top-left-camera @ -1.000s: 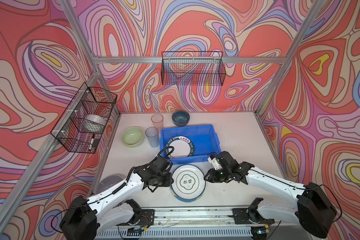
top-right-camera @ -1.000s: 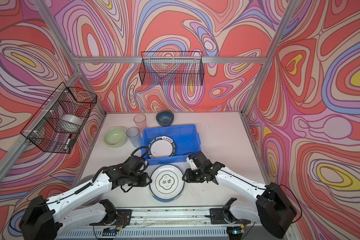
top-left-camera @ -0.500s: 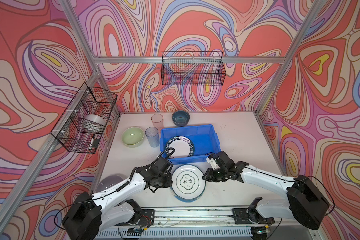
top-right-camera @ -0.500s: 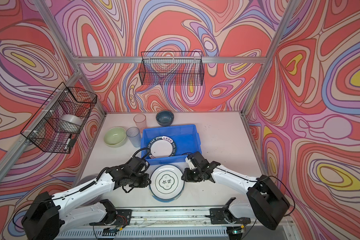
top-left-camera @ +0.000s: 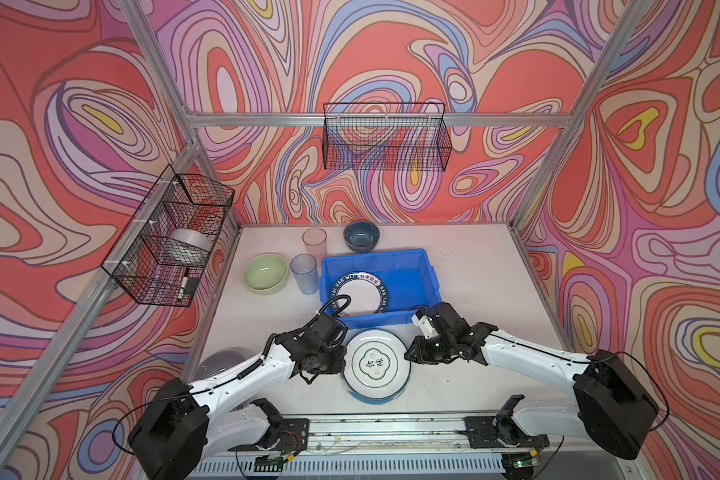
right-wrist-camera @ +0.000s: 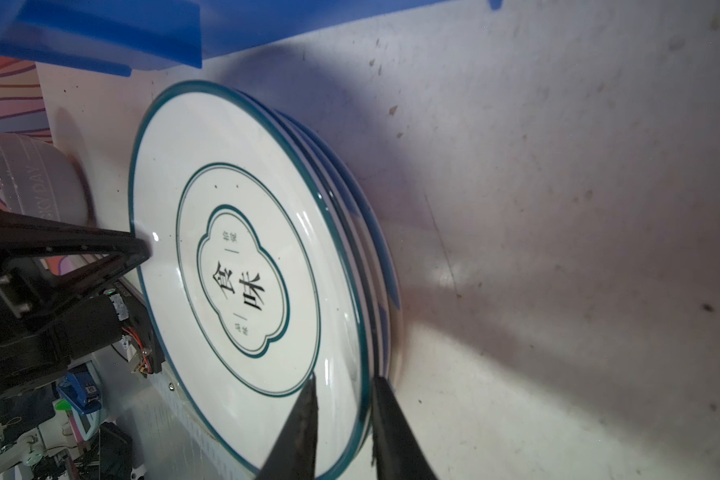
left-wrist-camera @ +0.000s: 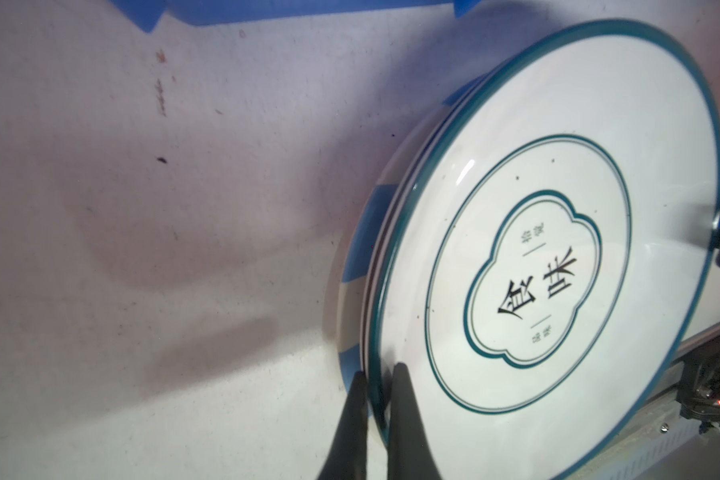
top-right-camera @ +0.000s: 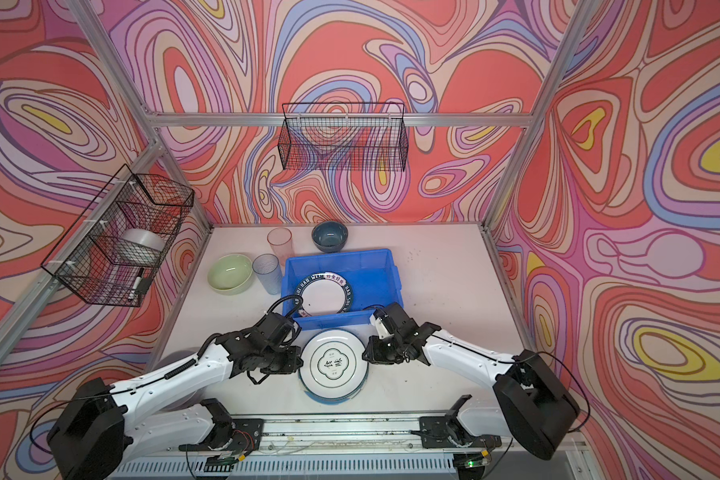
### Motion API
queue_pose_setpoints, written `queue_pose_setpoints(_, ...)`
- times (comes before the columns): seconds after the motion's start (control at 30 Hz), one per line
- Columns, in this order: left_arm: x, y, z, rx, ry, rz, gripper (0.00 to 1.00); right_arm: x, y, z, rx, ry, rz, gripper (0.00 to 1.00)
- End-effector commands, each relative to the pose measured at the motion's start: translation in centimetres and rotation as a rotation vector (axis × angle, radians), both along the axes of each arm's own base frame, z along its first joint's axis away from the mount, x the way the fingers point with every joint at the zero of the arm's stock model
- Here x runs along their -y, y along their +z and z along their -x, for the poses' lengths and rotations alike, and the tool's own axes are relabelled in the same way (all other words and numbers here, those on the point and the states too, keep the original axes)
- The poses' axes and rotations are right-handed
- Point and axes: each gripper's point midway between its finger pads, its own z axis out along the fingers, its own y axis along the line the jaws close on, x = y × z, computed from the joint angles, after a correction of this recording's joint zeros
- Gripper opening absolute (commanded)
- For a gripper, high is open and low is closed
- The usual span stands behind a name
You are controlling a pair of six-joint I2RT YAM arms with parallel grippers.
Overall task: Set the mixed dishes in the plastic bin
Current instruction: 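Pinch the white plate stack rims with both grippers, then lift the white teal-rimmed plates with both grippers and carry them over the bin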
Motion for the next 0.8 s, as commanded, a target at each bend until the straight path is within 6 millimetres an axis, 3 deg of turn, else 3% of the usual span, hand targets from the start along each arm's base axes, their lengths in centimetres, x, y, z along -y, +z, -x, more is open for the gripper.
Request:
queue_pose_setpoints(0.0, -0.4, -0.9, 0.4, -0.017, 0.010, -0.024, 0.04, -1.2, 1.6, -0.1, 0.027, 0.022, -0.071, 0.24)
queue_pose_setpoints(0.33, -0.6, -1.7, 0.5, -0.032, 0.011, -0.042, 0.03, -1.8, 3.3, 0.1, 0.047, 0.045, -0.133, 0.23)
queue_pose_setpoints(0.77, 0.2, -2.0, 0.7, -0.049, -0.035, -0.018, 0.03, -3.3, 3.6, 0.1, 0.038, 0.053, -0.240, 0.22)
